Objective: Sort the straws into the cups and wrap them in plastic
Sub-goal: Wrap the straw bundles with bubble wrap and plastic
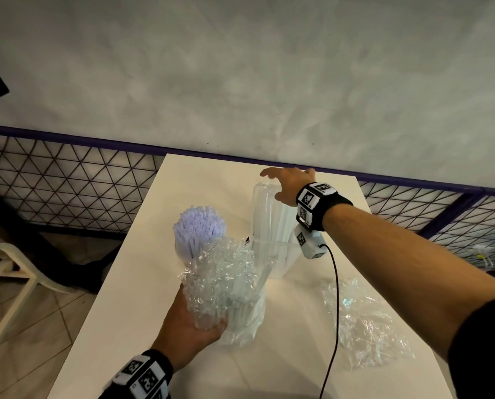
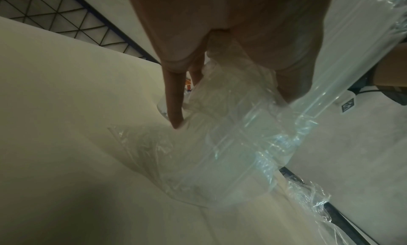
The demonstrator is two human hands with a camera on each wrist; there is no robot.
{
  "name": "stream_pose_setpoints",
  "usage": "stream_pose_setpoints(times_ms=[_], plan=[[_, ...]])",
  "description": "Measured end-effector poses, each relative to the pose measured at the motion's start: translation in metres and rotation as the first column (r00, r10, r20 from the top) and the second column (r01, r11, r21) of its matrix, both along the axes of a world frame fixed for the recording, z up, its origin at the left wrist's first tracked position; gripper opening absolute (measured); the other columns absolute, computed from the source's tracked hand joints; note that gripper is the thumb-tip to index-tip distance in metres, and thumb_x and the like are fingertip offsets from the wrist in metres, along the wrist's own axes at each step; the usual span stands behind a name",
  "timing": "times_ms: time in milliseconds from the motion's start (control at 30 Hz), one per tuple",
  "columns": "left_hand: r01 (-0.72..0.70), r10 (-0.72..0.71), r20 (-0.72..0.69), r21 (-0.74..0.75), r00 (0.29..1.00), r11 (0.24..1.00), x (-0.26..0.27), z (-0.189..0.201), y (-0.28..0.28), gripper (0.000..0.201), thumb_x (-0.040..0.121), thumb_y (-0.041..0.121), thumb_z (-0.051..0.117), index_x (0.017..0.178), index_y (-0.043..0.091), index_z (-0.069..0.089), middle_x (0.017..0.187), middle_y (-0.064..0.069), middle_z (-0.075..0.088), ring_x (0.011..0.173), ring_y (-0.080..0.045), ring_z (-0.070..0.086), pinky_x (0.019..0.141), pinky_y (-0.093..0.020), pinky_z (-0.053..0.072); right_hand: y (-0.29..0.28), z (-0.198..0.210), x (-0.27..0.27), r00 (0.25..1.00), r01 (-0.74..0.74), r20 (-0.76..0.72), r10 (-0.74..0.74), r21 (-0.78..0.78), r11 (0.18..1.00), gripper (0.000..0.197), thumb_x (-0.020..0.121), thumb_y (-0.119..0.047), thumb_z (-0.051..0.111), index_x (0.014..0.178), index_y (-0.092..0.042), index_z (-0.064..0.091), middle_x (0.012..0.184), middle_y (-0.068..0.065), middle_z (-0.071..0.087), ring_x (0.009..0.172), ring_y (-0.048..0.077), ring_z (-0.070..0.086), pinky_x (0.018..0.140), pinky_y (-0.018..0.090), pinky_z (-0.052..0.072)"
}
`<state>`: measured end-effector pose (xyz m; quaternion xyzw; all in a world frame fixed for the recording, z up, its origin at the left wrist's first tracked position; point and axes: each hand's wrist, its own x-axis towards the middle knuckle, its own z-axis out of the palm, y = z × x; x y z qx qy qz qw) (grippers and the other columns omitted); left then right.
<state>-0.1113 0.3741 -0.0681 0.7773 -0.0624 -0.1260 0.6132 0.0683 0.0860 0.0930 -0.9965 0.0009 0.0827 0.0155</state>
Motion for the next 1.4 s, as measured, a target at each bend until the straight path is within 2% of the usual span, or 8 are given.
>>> stream_pose_setpoints(times_ms=[200,367,600,667,733,867,1133,1400], plan=[[0.014,-0.014,0.011,0.014,1.000,1.000,0.001,-0.002,0.000,0.085,0.055,0.035,0.091,0.129,0.023,0.052,0.117,0.010,0.068,0.109,-0.005,0.065,0.092,-0.020,0.051,0.004,-0.001,-0.002,0.998,0.027,0.050,-0.029,0.035,0.999,0.043,0.091,-0.063,0.046,0.131,-0.047,0.047,0.136,-0.016,0.056,0.124,0.014,0.052,0.099,0.050,0.021],[0.021,-0.022,0.032,0.013,0.999,1.000,0.000,0.002,-0.001,0.084,0.055,0.034,0.090,0.130,0.021,0.052,0.117,0.010,0.068,0.109,-0.002,0.064,0.088,-0.008,0.048,-0.003,-0.004,-0.002,0.993,0.083,0.078,-0.092,0.112,0.990,0.031,0.098,-0.028,0.049,0.125,-0.042,0.052,0.129,-0.014,0.060,0.118,0.013,0.054,0.094,0.044,0.021],[0.010,-0.010,0.021,0.008,1.000,1.000,0.000,0.000,0.000,0.088,0.055,0.035,0.091,0.132,0.026,0.049,0.121,0.010,0.067,0.113,-0.007,0.064,0.100,-0.035,0.051,0.002,0.018,-0.017,0.981,-0.035,0.194,-0.006,0.204,0.978,0.044,0.093,-0.018,0.050,0.132,-0.039,0.052,0.140,-0.011,0.053,0.129,0.018,0.045,0.101,0.045,0.031],[0.016,-0.016,0.014,-0.003,1.000,1.000,0.000,0.001,0.000,0.089,0.056,0.034,0.091,0.133,0.027,0.048,0.122,0.010,0.066,0.114,-0.007,0.064,0.102,-0.036,0.050,0.010,0.033,-0.035,0.971,-0.193,0.206,0.124,0.363,0.912,0.055,0.083,0.002,0.044,0.123,-0.031,0.063,0.121,-0.007,0.064,0.113,0.019,0.058,0.096,0.027,0.044],[0.021,-0.021,0.030,0.009,0.999,1.000,0.000,0.003,-0.001,0.090,0.056,0.038,0.090,0.134,0.028,0.047,0.123,0.012,0.065,0.115,-0.004,0.062,0.102,-0.031,0.048,0.020,0.049,-0.066,0.954,-0.298,0.101,0.284,0.450,0.842,0.059,0.077,0.009,0.046,0.120,-0.025,0.067,0.108,-0.007,0.067,0.094,0.015,0.064,0.076,0.004,0.042],[0.025,-0.029,0.070,0.060,0.997,0.998,0.000,0.006,-0.002,0.091,0.055,0.047,0.087,0.134,0.029,0.046,0.123,0.017,0.062,0.116,0.002,0.058,0.099,-0.020,0.044,0.031,0.036,-0.132,0.901,-0.297,-0.141,0.411,0.491,0.819,0.081,0.077,-0.007,0.072,0.146,-0.033,0.039,0.129,-0.011,0.053,0.104,0.008,0.055,0.080,0.013,0.046],[-0.003,-0.003,0.066,0.077,0.998,0.997,0.003,0.005,-0.003,0.088,0.055,0.038,0.089,0.132,0.028,0.048,0.121,0.013,0.064,0.115,-0.002,0.060,0.101,-0.030,0.047,0.057,-0.053,-0.193,0.998,-0.019,-0.003,0.055,0.921,0.390,0.085,0.054,-0.029,0.096,0.122,-0.035,0.045,0.113,-0.011,0.052,0.096,0.014,0.057,0.080,0.038,0.056],[0.013,-0.018,0.062,0.075,0.998,0.997,0.003,0.004,-0.004,0.084,0.057,0.035,0.089,0.130,0.027,0.048,0.120,0.010,0.065,0.114,-0.009,0.062,0.103,-0.043,0.048,0.067,-0.069,-0.197,0.981,-0.106,0.171,-0.089,0.862,0.495,0.032,0.073,-0.020,0.072,0.103,-0.024,0.060,0.095,-0.014,0.063,0.082,0.000,0.058,0.068,0.011,0.042]])
